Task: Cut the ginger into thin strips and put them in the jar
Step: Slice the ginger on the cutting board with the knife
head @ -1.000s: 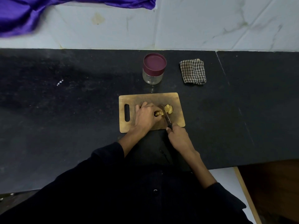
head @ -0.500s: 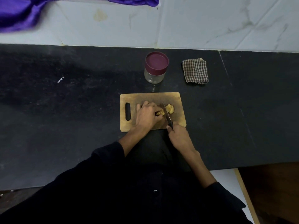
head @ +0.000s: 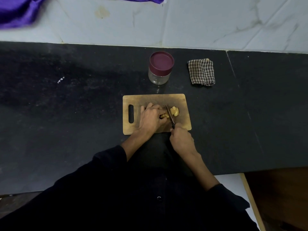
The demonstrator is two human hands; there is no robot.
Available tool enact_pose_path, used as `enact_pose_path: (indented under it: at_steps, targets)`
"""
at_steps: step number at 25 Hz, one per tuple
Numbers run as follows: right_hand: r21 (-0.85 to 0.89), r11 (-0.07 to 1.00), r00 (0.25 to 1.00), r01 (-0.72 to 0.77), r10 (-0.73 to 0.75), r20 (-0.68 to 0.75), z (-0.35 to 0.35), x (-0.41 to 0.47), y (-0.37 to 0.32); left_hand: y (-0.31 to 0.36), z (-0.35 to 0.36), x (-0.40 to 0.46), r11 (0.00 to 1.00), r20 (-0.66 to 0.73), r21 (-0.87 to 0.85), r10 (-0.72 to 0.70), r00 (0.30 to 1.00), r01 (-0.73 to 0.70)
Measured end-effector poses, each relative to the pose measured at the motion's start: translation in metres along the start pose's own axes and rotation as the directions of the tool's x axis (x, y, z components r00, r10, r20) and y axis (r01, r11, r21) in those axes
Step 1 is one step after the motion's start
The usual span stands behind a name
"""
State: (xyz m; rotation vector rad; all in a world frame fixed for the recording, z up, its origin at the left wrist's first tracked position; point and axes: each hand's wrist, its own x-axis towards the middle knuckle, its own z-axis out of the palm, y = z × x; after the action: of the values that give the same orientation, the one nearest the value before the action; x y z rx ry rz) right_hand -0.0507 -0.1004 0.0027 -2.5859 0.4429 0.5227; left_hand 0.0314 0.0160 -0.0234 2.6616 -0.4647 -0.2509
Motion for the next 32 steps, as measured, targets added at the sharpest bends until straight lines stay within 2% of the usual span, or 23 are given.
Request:
enact_pose_path:
  at_steps: [8, 15, 21, 26, 32]
  targets:
    - [-0.026, 0.999, 1.000, -0.021, 0.020, -0.017, -0.001, 0.013, -0.014, 0.000, -0.001, 0.000, 1.000, -0.001, -0.002, 0.030, 1.000, -0.030]
    - [-0.061, 0.997, 0.998, -0.037, 0.034, -0.049, 0.001, 0.022, -0.024, 0.001, 0.001, -0.001, 0.995, -0.018, 0.071, 0.069, 0.997, -0.067]
    - [-0.035, 0.999, 0.999, -0.018, 0.017, -0.031, -0.001, 0.022, -0.023, 0.005, 0.001, 0.001, 0.996, -0.020, 0.087, 0.019, 1.000, -0.017]
    - [-0.045, 0.997, 0.998, -0.063, 0.063, 0.007, 0.007, 0.004, -0.011, 0.006, 0.001, 0.002, 0.999, -0.002, 0.047, -0.021, 1.000, 0.021]
    - [-0.033, 0.996, 0.994, -0.079, 0.081, 0.075, 0.000, -0.004, 0.007, 0.001, 0.000, 0.000, 1.000, -0.014, 0.004, 0.006, 1.000, -0.006]
